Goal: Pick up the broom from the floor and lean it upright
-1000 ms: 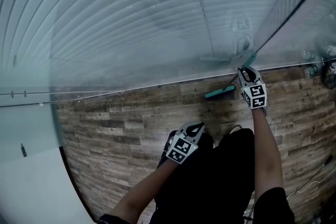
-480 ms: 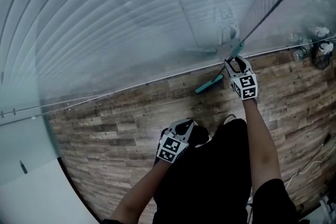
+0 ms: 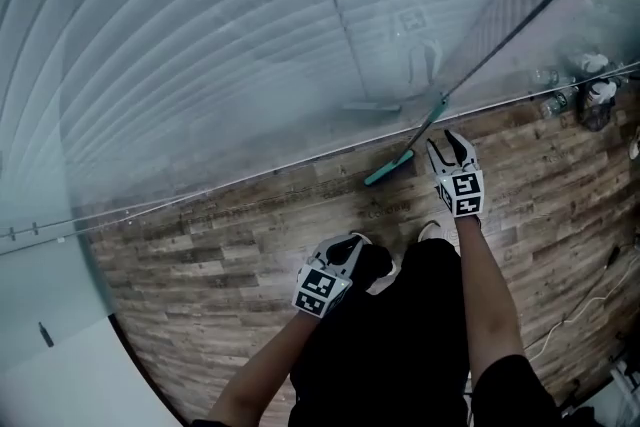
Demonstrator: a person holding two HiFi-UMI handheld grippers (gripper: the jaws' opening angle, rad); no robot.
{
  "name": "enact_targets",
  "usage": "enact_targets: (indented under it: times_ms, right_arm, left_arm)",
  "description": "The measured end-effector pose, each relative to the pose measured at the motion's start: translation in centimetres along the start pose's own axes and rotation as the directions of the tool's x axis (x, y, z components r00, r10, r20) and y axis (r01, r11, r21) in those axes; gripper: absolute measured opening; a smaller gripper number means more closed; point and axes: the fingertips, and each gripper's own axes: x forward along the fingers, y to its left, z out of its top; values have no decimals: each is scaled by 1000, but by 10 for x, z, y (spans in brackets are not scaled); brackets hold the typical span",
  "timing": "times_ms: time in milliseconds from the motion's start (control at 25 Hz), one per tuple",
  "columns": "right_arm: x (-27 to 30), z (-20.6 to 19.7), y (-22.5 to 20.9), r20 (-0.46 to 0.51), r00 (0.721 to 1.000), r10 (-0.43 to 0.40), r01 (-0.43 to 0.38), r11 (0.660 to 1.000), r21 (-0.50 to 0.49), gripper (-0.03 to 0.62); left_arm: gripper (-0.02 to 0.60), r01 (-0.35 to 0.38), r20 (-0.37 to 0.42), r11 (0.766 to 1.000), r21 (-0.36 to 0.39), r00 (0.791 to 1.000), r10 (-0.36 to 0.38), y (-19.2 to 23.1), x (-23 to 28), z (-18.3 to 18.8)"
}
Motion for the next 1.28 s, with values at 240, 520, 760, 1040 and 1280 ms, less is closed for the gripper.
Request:
enact_targets:
  times_ms: [240, 520, 760, 1040, 1280]
  right_arm:
    - [-69, 54, 24, 85, 995, -50, 37, 988, 150, 181]
    - [-161, 119, 92, 113, 993, -18, -13, 962, 272, 179]
    - [-229, 178, 121, 193, 981, 0, -20, 995, 99, 137]
    - [-285, 247, 141, 296, 935, 195, -209, 978, 16, 31]
    - [-293, 305, 150, 380, 891, 250, -256, 966, -36, 20]
  left_arm:
    - [20, 50, 18, 998, 24, 999, -51, -22, -8, 34]
    - [20, 38, 90, 993, 111, 995, -48, -50, -45, 87]
    - [20, 34, 238, 998, 59, 970, -47, -72, -81, 136]
    - [20, -39, 475, 998, 56, 880, 8, -109, -131, 200]
    - [20, -113, 591, 988, 107, 806, 28, -105, -156, 263]
